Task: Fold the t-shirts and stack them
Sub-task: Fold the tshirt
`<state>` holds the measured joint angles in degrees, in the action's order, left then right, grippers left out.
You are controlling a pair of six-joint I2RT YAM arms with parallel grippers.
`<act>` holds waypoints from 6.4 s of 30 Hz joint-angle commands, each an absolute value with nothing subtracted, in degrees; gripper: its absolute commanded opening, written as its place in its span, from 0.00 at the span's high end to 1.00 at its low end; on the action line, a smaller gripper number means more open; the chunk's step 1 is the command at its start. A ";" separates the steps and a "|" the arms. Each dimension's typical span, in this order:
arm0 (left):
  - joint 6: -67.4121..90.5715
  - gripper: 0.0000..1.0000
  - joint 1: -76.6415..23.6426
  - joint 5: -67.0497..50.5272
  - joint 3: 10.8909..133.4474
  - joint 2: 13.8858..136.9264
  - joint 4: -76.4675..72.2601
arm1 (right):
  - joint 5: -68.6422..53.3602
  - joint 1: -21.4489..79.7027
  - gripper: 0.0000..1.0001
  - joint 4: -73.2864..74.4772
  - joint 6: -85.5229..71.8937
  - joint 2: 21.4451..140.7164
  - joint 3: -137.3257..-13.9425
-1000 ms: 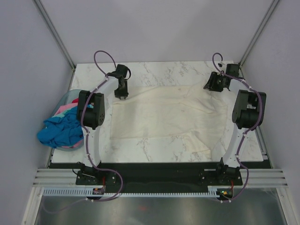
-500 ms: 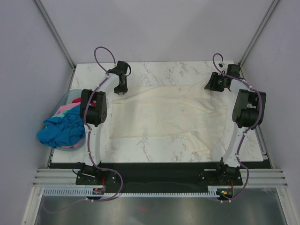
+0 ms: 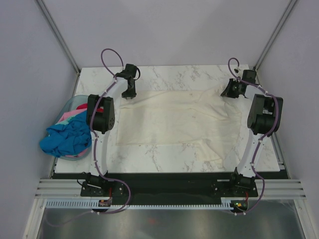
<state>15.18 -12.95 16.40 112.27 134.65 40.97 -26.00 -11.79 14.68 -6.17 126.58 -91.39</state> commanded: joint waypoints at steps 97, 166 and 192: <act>21.62 0.55 -13.18 -15.12 92.90 114.52 39.99 | 12.39 13.97 0.61 18.19 -7.38 103.62 -66.09; 20.21 0.54 -13.18 -4.48 102.30 131.22 39.64 | 14.23 12.13 0.78 37.00 -21.62 104.95 -78.22; 19.07 0.54 -13.18 -5.19 103.45 131.75 40.25 | 23.81 25.40 0.81 32.26 -12.04 106.44 -73.04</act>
<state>20.27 -13.28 -7.64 102.91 128.88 40.14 16.99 25.50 32.91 -13.17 106.02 -73.97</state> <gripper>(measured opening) 0.460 0.187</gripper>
